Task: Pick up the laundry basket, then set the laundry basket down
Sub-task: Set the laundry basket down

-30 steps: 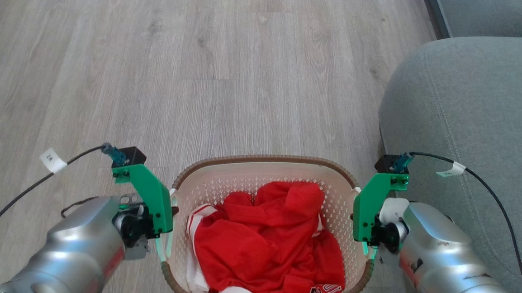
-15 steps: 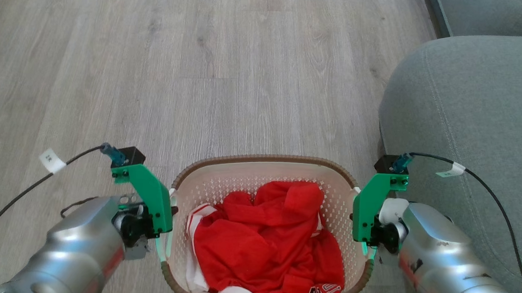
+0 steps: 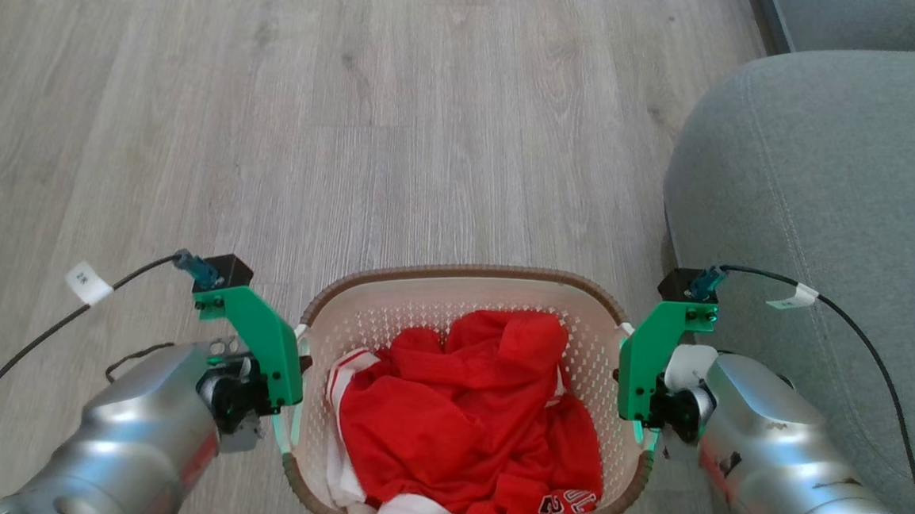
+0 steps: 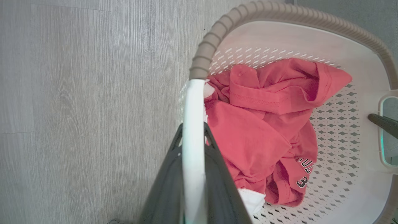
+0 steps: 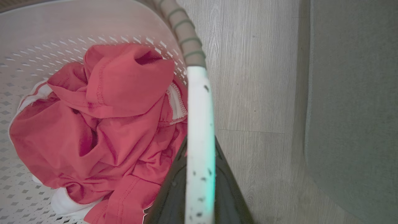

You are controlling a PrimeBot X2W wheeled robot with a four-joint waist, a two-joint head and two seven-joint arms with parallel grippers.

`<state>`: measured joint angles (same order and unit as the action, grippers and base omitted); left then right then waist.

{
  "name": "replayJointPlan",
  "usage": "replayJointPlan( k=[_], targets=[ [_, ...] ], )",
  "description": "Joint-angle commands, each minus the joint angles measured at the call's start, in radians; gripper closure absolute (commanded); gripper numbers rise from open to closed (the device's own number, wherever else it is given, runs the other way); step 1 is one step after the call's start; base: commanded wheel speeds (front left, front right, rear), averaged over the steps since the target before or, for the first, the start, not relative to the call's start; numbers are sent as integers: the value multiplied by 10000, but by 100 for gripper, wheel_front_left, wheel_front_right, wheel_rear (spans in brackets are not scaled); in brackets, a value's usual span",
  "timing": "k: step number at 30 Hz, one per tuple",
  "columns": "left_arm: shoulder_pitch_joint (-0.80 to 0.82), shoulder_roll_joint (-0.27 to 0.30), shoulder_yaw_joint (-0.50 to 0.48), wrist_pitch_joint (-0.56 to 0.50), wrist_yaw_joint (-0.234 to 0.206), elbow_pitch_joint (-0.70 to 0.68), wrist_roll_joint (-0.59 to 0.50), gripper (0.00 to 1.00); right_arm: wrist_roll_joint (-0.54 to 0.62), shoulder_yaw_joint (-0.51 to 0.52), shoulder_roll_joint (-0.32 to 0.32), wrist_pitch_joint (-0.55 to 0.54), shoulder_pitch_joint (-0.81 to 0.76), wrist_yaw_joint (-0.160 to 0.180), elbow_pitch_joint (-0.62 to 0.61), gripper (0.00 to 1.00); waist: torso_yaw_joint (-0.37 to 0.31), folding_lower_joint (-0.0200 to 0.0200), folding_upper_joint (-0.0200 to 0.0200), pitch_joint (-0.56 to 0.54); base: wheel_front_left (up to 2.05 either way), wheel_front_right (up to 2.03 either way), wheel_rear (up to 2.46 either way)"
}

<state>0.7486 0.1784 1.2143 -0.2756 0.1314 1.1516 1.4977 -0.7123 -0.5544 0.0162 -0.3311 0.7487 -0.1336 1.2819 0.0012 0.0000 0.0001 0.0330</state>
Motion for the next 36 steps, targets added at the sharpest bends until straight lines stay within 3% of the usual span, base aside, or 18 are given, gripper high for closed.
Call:
replayJointPlan(
  k=[1, 11, 36],
  targets=[
    [781, 689, -454, 337, -8, 135, 76, 100, 73, -87, 340, 84, 132, 29, 88, 100, -24, 0, -1, 103, 0, 0, 0],
    [1227, 735, -424, 1132, -8, 130, -186, 100, 241, 32, 342, 747, 542, 29, 88, 100, -21, 0, -1, 955, 0, 0, 0],
    [3104, 595, -286, 3608, -8, 282, -981, 100, 2507, 1601, 637, 3271, 2492, 29, 88, 100, 154, 0, -1, 5327, 0, 0, 0]
  ],
)
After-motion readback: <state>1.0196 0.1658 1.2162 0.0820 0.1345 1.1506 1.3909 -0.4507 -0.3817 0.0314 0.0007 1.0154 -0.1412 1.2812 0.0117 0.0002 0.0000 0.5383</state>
